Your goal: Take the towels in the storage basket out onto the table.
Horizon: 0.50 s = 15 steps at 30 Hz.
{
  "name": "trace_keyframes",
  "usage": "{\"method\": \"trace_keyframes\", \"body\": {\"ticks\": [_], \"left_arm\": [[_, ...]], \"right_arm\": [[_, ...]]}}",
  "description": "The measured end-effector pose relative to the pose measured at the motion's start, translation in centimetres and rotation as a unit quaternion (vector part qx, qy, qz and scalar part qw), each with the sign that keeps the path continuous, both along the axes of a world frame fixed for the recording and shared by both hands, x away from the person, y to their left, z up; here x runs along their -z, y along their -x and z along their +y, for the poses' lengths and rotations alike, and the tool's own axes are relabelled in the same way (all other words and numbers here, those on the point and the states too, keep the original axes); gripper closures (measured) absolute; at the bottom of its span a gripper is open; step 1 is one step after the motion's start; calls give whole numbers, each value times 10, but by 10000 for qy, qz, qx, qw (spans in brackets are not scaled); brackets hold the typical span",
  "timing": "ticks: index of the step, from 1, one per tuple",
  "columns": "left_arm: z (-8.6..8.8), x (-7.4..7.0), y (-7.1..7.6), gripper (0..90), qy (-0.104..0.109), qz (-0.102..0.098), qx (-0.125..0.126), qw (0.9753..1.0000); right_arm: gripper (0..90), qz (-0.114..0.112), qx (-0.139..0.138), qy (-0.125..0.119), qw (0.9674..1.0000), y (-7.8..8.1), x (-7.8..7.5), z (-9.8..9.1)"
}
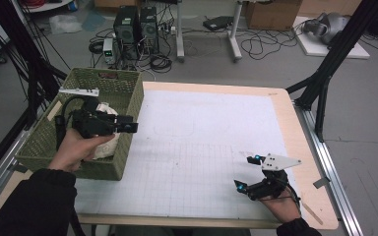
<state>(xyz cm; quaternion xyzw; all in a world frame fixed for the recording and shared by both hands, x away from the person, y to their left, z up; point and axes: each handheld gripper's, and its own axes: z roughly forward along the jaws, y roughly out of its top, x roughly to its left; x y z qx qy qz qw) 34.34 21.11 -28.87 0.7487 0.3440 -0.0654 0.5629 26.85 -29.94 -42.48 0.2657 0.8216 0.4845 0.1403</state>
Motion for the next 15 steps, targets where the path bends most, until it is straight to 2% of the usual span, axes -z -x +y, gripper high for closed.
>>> {"method": "trace_keyframes", "body": {"ticks": [11, 15], "left_arm": [[26, 8, -16, 404, -145, 200, -452, 9987], [34, 14, -20, 404, -164, 306, -456, 9984]], "right_arm": [[36, 26, -17, -17, 10000, 0, -1, -1], [36, 42, -14, -15, 10000, 0, 0, -1]]}}
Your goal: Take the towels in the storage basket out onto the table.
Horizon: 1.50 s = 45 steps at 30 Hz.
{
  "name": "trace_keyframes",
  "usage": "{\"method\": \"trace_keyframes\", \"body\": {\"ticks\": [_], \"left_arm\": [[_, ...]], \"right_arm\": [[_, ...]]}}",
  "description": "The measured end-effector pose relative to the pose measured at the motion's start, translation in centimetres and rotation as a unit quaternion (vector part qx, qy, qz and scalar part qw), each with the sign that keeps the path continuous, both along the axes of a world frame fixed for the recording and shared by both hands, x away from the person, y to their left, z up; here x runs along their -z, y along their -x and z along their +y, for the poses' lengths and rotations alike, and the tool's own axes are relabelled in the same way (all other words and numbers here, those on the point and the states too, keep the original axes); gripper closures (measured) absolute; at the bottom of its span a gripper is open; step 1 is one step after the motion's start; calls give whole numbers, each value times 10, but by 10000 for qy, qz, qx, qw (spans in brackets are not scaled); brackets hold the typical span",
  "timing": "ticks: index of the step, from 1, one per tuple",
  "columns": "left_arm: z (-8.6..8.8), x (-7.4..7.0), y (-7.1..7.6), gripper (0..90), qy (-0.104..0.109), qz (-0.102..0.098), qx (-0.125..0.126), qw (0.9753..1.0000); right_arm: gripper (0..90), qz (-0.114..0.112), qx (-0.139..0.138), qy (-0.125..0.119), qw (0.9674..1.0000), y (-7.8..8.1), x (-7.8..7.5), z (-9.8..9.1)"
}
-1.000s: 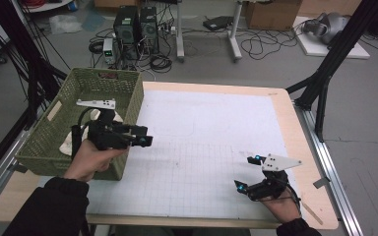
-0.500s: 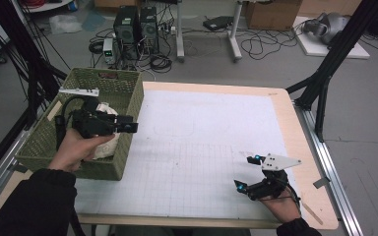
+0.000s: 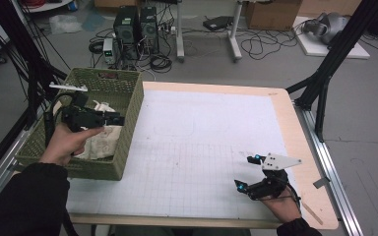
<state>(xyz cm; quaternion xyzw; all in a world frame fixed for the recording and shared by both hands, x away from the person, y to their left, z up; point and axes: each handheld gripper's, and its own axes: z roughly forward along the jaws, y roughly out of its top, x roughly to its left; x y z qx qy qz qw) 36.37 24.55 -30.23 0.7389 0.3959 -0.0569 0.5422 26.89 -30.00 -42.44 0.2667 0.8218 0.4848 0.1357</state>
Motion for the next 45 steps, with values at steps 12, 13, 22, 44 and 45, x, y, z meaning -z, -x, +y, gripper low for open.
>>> {"method": "trace_keyframes", "body": {"ticks": [12, 13, 22, 44, 45], "left_arm": [[26, 13, -9, 417, -121, 222, -392, 9989], [27, 14, -10, 417, -162, 229, -407, 9988], [38, 21, -19, 443, -416, 349, -724, 9959], [47, 41, -35, 469, -2003, 512, -1846, 9608], [46, 42, -36, 469, -2125, 546, -1928, 9564]], "right_arm": [[36, 0, -17, 11, 10000, -1, 0, 0], [35, 25, -21, 8, 10000, -1, 0, 1], [36, 38, -40, 9, 10000, -1, 1, -1], [36, 91, -103, 28, 9999, -2, 3, 0], [36, 94, -103, 24, 9999, -2, 3, 0]]}}
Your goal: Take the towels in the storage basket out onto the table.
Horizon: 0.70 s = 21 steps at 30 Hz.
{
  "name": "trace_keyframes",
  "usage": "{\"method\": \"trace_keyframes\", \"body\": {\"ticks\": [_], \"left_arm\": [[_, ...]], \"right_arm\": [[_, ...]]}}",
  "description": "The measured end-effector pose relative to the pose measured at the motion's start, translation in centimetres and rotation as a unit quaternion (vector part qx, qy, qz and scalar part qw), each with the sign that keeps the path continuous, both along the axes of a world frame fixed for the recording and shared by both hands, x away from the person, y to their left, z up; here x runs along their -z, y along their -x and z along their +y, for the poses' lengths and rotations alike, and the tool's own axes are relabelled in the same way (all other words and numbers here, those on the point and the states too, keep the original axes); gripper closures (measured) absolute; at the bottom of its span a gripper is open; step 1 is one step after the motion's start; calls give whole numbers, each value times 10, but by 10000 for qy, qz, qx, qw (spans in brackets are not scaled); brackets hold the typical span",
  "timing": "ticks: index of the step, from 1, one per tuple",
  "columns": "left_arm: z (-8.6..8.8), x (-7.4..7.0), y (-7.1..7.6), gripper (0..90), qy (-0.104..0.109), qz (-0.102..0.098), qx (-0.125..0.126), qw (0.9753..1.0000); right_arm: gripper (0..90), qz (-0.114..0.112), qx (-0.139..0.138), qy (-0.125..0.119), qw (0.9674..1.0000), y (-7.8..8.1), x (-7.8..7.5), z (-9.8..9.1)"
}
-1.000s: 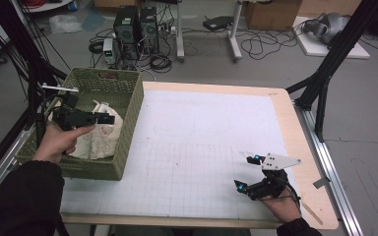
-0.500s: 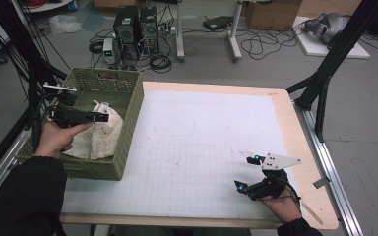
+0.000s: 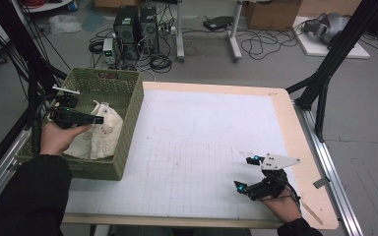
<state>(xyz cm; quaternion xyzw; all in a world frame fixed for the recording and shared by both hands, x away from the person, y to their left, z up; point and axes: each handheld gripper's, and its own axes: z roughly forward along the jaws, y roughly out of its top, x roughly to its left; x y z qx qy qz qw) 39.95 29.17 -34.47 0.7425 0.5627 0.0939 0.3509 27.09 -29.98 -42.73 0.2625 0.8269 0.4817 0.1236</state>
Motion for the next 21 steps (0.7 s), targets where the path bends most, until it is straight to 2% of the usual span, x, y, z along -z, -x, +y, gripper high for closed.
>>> {"method": "trace_keyframes", "body": {"ticks": [6, 10, 11, 12, 17, 19, 21], "left_arm": [[-7, 11, -7, 467, -312, 206, -154, 9992], [-12, 21, -12, 481, -619, 397, -153, 9972], [-13, 23, -13, 492, -754, 477, -181, 9959], [-12, 25, -13, 496, -783, 546, -221, 9952], [-11, 27, -14, 633, -898, 656, -274, 9934], [-12, 29, -15, 695, -950, 781, -237, 9921], [-13, 28, -14, 765, -942, 782, -193, 9923]], "right_arm": [[36, 5, -23, 17, 10000, 0, 1, 1], [36, 16, -35, 20, 10000, -1, 1, 1], [36, 33, -35, 19, 10000, 0, 1, 1], [36, 27, -44, 27, 10000, 0, 1, 0], [36, 45, -56, 25, 10000, 0, 1, 1], [36, 58, -57, 20, 10000, 0, 1, 1], [36, 70, -63, 24, 10000, 0, 1, 1]]}}
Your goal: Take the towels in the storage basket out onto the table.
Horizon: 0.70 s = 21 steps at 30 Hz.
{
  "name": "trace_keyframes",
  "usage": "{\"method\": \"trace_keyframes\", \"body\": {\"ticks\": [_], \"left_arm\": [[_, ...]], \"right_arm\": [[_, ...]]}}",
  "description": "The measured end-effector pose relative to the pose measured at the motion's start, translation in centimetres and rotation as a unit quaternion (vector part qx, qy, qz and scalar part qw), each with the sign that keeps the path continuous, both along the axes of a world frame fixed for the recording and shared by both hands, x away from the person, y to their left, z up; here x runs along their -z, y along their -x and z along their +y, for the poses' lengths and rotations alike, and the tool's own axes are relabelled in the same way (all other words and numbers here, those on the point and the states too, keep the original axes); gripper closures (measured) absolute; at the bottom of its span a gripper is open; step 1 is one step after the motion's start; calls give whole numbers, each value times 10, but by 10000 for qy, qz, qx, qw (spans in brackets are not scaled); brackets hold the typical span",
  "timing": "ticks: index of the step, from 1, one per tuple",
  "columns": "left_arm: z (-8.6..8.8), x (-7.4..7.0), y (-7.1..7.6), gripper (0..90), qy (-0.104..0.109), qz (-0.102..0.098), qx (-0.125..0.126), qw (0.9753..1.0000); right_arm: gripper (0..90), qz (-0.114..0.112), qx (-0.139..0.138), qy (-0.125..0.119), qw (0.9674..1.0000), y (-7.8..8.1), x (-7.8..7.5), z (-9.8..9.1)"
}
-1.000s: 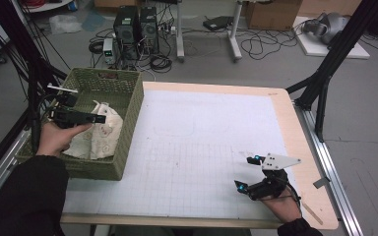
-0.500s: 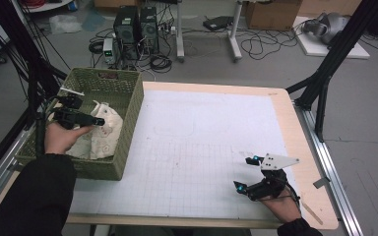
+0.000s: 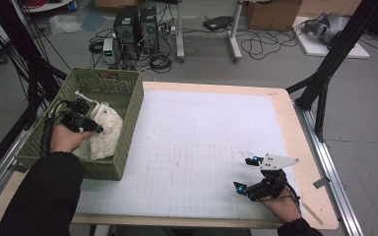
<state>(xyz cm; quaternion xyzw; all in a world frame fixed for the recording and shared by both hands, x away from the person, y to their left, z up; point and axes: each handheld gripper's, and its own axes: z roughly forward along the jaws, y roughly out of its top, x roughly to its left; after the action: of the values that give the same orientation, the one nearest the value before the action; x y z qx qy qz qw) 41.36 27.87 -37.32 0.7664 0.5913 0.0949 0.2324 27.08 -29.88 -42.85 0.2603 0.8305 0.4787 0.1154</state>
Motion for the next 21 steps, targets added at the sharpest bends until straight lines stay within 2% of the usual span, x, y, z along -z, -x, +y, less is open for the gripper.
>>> {"method": "trace_keyframes", "body": {"ticks": [1, 4, 8, 11, 13, 21], "left_arm": [[0, -1, 0, 804, 17, 7, 13, 10000], [0, -2, 1, 834, 55, 16, 44, 10000], [-1, -4, 3, 837, 112, -12, 97, 9999], [-1, -8, 6, 835, 4, -72, 54, 10000], [-1, -10, 8, 837, 22, -95, 67, 9999], [10, -21, 17, 842, 236, -273, 39, 9993]], "right_arm": [[36, -3, 2, -4, 10000, 0, 0, 0], [36, 4, -11, -9, 10000, 0, 0, 0], [37, -21, -6, -2, 10000, 0, 0, 0], [37, 0, -20, -2, 10000, 1, 0, 0], [37, -8, -16, -10, 10000, 1, -1, 0], [37, -12, -4, -32, 10000, 1, -2, 1]]}}
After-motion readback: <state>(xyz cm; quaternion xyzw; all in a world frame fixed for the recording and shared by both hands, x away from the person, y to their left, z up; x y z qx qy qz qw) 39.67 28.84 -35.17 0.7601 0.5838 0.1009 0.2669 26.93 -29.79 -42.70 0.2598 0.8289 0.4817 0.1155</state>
